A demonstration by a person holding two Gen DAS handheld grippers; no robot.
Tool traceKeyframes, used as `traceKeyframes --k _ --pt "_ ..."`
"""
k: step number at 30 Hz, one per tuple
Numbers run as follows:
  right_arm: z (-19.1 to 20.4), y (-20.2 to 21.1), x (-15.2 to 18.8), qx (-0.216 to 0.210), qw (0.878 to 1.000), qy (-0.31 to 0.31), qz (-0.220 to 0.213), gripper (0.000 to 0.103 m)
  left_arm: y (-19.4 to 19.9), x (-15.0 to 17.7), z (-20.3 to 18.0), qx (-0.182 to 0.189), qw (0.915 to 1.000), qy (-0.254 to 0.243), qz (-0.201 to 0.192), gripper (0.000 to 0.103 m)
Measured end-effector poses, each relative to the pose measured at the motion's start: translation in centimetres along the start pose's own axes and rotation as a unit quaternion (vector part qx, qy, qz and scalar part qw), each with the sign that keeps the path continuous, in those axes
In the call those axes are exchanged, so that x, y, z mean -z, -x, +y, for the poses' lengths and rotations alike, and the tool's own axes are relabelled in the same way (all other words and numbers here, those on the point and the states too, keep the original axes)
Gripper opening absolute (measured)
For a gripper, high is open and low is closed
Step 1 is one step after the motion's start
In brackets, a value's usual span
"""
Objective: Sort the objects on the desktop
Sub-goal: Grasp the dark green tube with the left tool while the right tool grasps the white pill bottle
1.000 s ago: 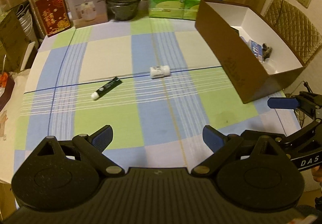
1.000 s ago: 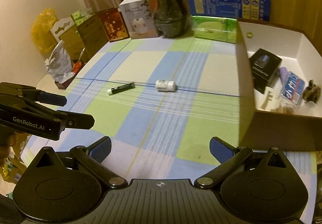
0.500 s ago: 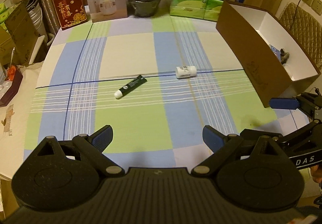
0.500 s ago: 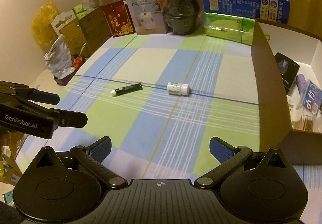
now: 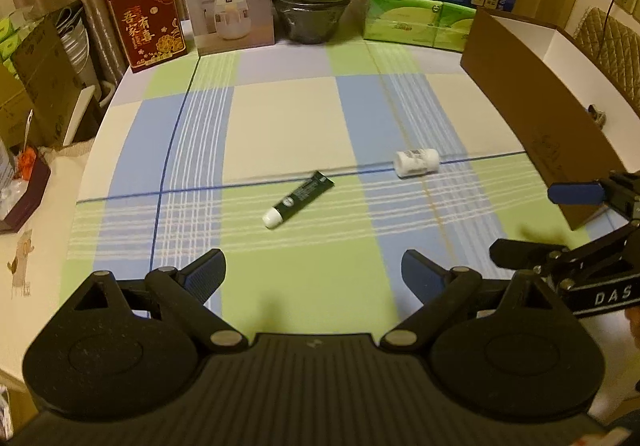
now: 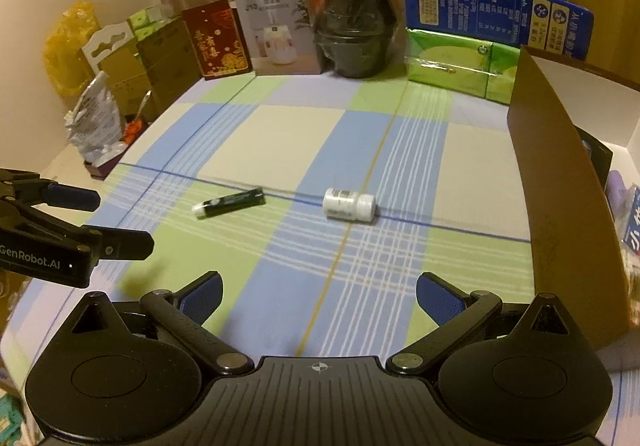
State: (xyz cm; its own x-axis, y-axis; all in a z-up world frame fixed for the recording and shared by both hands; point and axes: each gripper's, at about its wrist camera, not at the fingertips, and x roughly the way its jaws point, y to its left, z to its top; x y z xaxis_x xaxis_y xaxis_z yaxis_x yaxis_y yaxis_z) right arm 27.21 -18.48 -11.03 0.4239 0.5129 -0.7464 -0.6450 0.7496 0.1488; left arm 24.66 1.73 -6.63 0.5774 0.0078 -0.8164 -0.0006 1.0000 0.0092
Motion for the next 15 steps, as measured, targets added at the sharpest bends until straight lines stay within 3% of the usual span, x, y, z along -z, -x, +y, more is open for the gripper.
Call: traceKeyframes --k 4,7,13,15 --pt "-0.5 -2.0 -0.7 0.013 1.000 -0.010 0.004 0.101 -3.0 -0.6 1.2 -0.007 0.9999 -0.008 0.002 0.086" --pt "-0.8 -3.4 -1.0 0.021 1.000 -0.012 0.010 0.101 -5.4 -1.3 2.0 -0.002 0.9998 -0.015 0.012 0.074" --pt "-1.7 -5.7 -1.7 0.031 0.999 -0.026 0.017 0.100 -8.6 -2.6 2.5 0.008 0.9985 -0.049 0.025 0.073" --pt "-2.1 -6.3 -1.8 0.037 0.999 -0.032 0.020 0.100 -9.5 -2.9 2.5 0.011 0.9975 -0.063 0.029 0.067"
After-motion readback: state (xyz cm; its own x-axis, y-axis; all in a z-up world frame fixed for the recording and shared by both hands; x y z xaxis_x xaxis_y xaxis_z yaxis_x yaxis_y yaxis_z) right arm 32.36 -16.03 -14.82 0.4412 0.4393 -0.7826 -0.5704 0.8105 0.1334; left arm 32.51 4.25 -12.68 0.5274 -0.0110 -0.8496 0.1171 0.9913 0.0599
